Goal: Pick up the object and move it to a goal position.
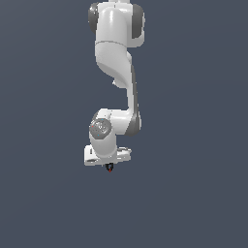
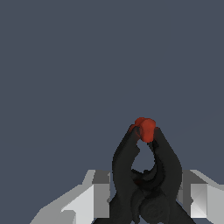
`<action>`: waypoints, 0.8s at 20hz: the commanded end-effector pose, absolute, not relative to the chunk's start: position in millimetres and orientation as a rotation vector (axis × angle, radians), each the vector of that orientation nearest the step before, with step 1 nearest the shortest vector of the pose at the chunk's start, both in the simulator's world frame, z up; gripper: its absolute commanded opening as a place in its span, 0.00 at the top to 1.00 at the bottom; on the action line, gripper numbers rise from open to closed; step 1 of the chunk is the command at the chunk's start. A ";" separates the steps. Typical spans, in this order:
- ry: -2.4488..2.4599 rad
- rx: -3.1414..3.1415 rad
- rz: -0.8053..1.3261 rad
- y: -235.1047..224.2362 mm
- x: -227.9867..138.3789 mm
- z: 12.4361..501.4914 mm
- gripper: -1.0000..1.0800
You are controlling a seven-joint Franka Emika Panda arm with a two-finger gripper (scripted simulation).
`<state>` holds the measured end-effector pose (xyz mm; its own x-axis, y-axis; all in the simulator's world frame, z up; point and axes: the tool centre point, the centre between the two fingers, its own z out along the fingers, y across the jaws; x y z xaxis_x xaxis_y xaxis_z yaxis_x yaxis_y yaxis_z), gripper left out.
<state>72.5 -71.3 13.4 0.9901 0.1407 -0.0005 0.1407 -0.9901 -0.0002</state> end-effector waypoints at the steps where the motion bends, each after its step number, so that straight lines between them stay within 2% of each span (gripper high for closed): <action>1: -0.221 -3.134 0.000 -71.5 72.4 13.8 1.00; 9: -0.221 -3.134 0.000 -82.7 62.7 26.0 1.00; 16: -0.221 -3.134 0.000 -109.9 39.1 55.8 1.00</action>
